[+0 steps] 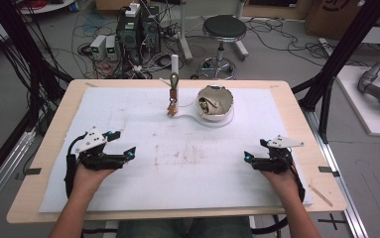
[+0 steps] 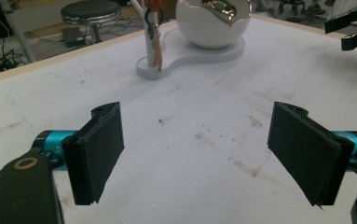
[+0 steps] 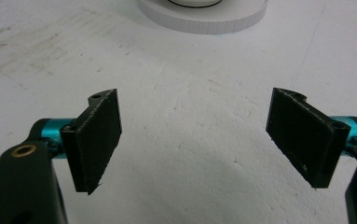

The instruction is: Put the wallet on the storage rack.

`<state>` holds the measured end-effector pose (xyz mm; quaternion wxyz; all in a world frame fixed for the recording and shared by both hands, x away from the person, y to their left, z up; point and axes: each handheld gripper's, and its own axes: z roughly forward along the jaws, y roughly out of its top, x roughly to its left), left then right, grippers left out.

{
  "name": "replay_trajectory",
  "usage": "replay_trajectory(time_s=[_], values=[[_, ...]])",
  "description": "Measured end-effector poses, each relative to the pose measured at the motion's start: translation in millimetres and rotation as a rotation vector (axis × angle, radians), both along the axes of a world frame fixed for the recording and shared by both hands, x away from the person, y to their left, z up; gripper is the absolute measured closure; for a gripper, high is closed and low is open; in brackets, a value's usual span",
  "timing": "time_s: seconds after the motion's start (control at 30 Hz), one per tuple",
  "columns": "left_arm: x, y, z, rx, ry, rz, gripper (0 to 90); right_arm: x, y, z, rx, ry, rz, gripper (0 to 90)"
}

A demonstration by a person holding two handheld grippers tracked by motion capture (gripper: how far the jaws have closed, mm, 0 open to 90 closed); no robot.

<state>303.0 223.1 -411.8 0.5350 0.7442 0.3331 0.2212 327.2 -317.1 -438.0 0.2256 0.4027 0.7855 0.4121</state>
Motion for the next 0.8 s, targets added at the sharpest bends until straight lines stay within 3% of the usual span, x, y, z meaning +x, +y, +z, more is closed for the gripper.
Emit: replay_trajectory(time_s=[0.8], values=[[2.5, 2.4, -6.2, 0.018, 0.015, 0.011, 18.4, 4.3, 3.2, -2.3, -0.014, 0.019, 0.004, 18.4]])
